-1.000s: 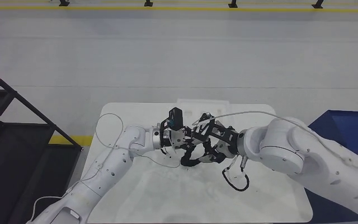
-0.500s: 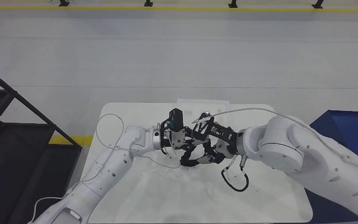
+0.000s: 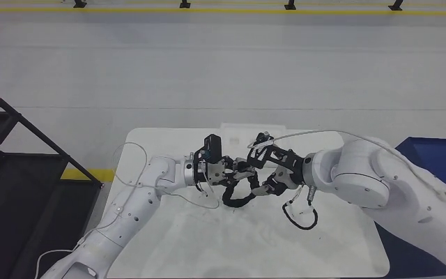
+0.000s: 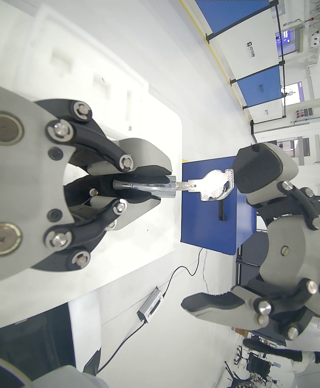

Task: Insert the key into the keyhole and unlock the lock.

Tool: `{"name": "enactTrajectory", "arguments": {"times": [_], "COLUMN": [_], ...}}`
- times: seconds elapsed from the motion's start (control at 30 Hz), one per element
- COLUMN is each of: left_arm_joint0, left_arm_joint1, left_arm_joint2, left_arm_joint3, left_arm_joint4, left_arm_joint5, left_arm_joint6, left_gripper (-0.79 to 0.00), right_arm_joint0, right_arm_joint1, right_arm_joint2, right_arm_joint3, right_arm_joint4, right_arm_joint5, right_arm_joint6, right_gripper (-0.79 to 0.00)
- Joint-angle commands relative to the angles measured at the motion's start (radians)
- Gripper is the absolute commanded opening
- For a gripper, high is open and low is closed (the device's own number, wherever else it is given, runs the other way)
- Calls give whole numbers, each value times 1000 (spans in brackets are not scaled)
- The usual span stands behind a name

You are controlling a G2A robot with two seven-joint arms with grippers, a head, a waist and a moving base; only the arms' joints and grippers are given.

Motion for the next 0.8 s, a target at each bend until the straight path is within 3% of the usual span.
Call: {"name": "enactTrajectory", "arguments": {"times": [0.0,0.2,0.37,0.6,0.77], "left_arm_joint0": [2,-9,-34,-73,-104], "left_arm_joint1": [5,16,24,30,37], "left_arm_joint2": [-1,0,11,51,82], "left_arm_joint3": [-11,-35,-38,-45,-58], "left_arm_joint4": [-2,-13,-35,-103,-156], "left_arm_joint5": [0,0,0,0,0], "left_arm_joint6": [-7,-28,-60,-133,-189], "left_gripper": [-785,-785,-785,-785,-785], "right_arm_joint0": [0,-17,-17,-48,-95], "right_arm_joint1": [0,0,10,33,49], "right_arm_joint2": [0,3,28,96,143], "right_arm_joint3": [0,2,16,35,30], "right_arm_joint4": [0,-4,-61,-189,-263], "right_arm_joint5": [0,-4,-208,-514,-610], "right_arm_joint6": [0,-30,-23,-142,-224], "right_gripper": [0,0,0,0,-22]}}
